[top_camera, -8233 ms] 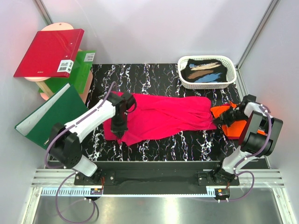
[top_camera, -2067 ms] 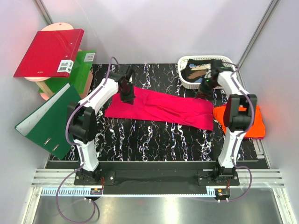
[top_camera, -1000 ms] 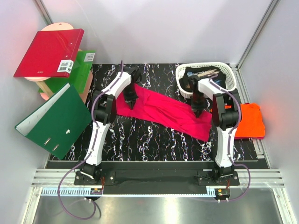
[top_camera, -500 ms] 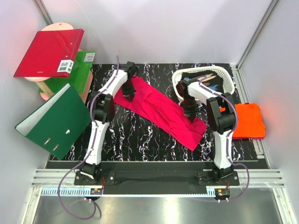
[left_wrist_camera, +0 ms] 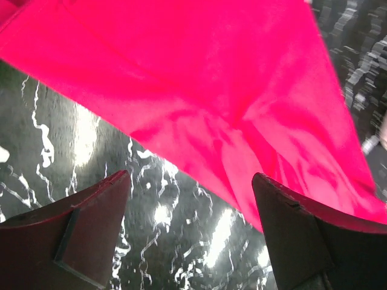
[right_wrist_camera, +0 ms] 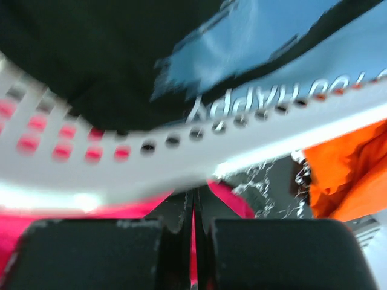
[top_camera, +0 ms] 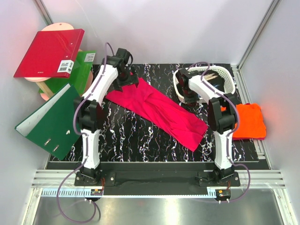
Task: Fold and stack the t-shirts
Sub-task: Rotate the tshirt 90 degrees, then grab the bottom of the folded rectangular tshirt with both arms
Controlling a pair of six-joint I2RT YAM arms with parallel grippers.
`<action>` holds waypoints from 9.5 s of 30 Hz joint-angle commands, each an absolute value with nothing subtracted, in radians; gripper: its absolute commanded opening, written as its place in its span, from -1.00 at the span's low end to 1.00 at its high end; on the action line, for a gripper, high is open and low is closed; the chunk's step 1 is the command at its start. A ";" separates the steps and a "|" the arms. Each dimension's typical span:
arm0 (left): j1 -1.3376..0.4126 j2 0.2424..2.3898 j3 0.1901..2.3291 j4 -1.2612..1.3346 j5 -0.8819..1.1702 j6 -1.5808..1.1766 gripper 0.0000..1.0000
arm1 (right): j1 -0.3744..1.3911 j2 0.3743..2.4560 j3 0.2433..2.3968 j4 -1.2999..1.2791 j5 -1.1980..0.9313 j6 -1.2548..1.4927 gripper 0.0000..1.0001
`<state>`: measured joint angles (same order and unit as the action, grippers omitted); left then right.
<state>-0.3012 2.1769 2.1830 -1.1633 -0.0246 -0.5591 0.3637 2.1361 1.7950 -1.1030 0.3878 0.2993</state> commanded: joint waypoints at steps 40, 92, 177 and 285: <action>-0.396 1.827 1.639 -1.065 0.064 -0.521 0.66 | 0.095 2.024 1.761 -0.911 0.310 0.190 -1.00; -0.479 1.626 1.669 -0.996 0.003 -0.617 0.36 | 0.342 2.026 1.888 -0.979 0.078 0.147 -0.89; -0.550 1.719 1.332 -0.623 0.507 -0.775 0.97 | 0.152 1.809 1.997 -0.647 -0.117 0.316 0.95; -0.526 1.631 1.226 -0.994 0.288 -0.738 0.98 | 0.275 1.870 0.658 -0.530 -0.796 0.704 -1.00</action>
